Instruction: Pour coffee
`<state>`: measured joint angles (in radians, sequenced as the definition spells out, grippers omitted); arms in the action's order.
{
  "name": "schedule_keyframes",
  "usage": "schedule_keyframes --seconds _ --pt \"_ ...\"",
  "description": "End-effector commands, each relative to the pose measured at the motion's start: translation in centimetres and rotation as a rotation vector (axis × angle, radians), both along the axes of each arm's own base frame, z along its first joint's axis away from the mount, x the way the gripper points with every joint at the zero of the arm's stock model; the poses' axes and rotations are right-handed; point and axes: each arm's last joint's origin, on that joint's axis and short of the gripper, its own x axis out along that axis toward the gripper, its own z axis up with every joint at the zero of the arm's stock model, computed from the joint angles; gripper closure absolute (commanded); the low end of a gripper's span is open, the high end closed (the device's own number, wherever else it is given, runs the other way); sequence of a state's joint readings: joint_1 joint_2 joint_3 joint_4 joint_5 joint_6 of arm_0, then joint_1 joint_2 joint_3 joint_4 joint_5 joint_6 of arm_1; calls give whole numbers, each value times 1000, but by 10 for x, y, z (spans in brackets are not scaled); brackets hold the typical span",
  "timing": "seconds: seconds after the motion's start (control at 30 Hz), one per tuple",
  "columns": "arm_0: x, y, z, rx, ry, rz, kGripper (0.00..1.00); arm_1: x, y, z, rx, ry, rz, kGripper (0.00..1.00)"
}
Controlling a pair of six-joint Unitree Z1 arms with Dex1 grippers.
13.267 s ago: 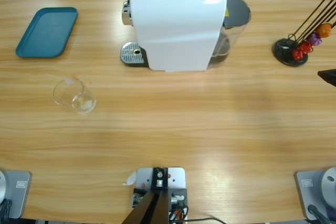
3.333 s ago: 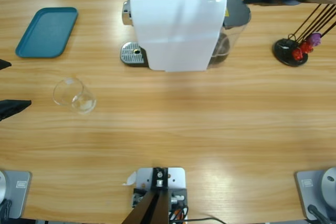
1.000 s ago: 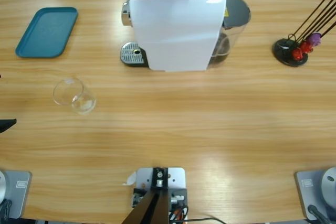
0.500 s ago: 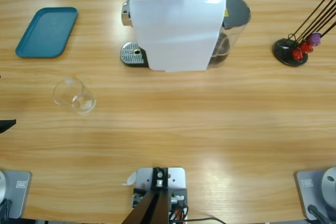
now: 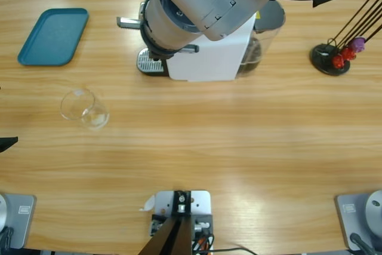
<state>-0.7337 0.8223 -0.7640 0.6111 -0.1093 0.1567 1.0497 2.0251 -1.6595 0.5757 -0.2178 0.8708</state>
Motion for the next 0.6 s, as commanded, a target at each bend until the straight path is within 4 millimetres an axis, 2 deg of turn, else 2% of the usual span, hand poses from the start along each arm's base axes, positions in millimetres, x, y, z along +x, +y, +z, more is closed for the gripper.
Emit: schedule_keyframes --seconds 0.03,0.07,0.1,0.13,0.17,0.2,0.23,0.27,0.3,0.33,0.43,0.6 --pt "-4 3 -10 16 7 -7 4 -12 -6 6 -52 -44 63 990" --pt "-4 4 -11 16 7 -7 4 -18 -12 23 -13 -52 76 882" --pt "-5 4 -11 14 6 -6 4 -25 -17 37 14 -69 92 869" --pt "-5 5 -11 13 5 -6 4 -33 -23 52 41 -90 115 745" --pt "-5 5 -11 13 5 -6 4 -43 -28 66 66 -108 136 575" --pt "-5 4 -11 12 4 -6 4 -53 -35 79 89 -124 155 549" --pt "-5 4 -10 10 3 -8 4 -63 -42 90 112 -135 177 463" --pt "-5 4 -10 9 3 -8 4 -72 -50 99 135 -138 196 332" --pt "-5 4 -9 8 3 -9 4 -80 -58 106 148 -141 209 261" --pt "-5 4 -9 7 2 -8 4 -86 -66 110 156 -145 215 221" --pt "-5 4 -8 3 1 -8 4 -98 -94 107 163 -143 171 220" --pt "-5 4 -6 2 2 -10 3 -113 -140 76 197 -125 5 230"
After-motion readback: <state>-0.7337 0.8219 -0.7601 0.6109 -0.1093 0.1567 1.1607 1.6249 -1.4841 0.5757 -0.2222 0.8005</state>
